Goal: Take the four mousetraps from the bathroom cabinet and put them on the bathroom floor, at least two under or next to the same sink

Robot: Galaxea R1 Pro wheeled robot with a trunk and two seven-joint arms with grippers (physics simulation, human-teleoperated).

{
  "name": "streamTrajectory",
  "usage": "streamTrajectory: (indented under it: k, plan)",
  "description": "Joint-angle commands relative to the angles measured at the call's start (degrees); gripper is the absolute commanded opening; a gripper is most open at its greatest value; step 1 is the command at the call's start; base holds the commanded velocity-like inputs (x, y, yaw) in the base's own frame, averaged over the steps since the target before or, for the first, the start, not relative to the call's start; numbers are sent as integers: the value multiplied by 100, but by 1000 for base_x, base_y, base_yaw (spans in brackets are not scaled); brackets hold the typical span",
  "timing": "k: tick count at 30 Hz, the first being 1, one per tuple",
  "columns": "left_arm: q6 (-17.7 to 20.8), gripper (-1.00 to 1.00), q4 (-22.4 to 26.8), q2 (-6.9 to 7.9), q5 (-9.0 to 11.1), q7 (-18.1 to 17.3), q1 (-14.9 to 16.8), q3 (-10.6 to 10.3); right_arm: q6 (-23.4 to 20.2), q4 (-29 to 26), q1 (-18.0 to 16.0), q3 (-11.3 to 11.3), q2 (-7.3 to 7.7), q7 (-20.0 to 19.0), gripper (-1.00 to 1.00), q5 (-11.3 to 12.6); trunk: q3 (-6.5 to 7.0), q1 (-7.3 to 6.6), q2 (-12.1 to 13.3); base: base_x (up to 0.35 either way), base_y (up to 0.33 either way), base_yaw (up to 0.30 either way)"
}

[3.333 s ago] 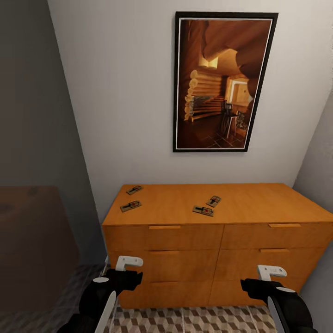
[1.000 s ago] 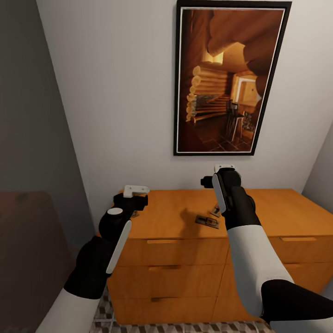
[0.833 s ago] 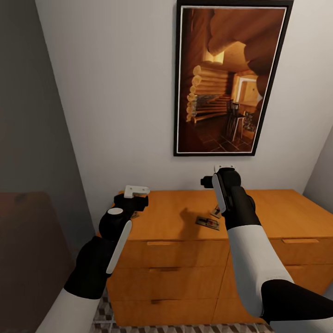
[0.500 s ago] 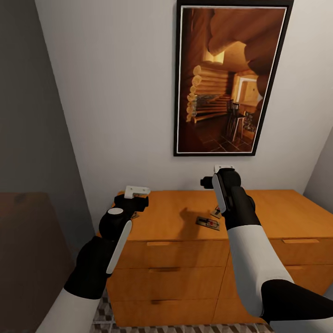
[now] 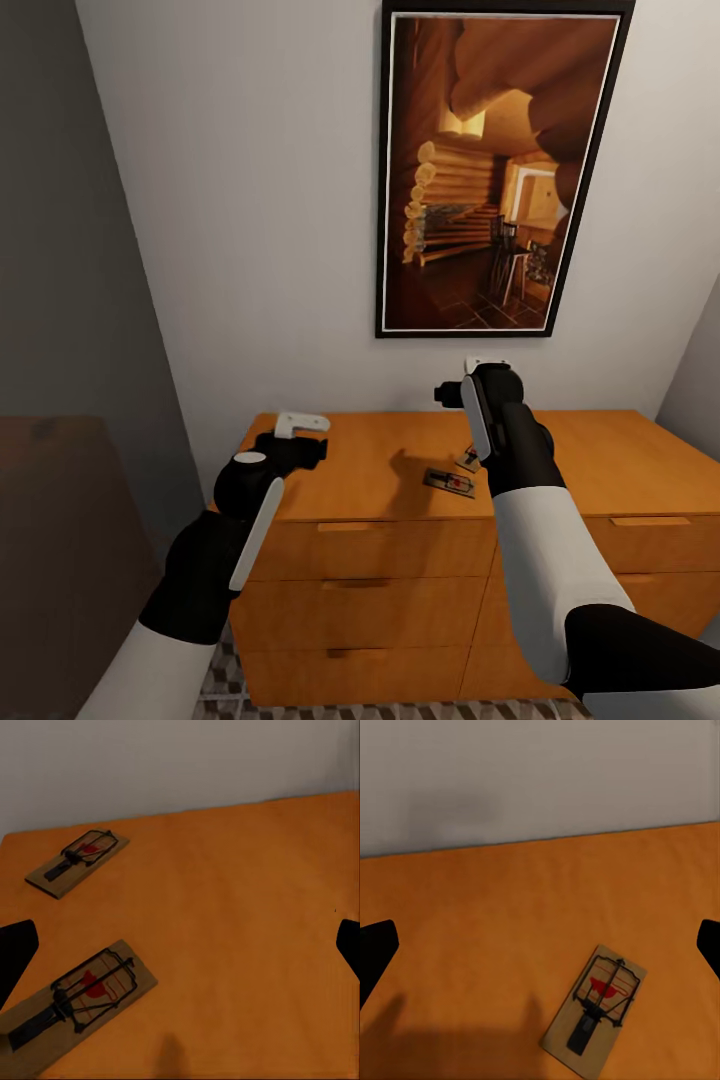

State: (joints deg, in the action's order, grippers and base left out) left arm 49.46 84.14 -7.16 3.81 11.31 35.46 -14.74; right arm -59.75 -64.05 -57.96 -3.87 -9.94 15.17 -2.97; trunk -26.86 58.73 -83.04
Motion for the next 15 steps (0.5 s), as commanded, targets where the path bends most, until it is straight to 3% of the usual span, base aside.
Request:
streamTrajectory:
  k: [1,4,8,15]
  plan:
    - [55,100,-11,1,40,-10,5,11,-25,-5,-5,-21,-5,-14,100,-28,-7,0,-4,0,0,0]
    - [115,100,-41,3,35,-115,5,97,-25,-8,-5,-90,-5,-14,100,-28,-7,0,-4,0,0,0]
    - [158,100,-63,4,21,-188,5,271,-25,-23,-5,-345,-5,-19,100,-23,-7,0,-4,0,0,0]
    - [172,100,-97,8,9,-197,5,372,-25,-33,-5,-642,-5,-29,100,-24,-7,0,-4,0,0,0]
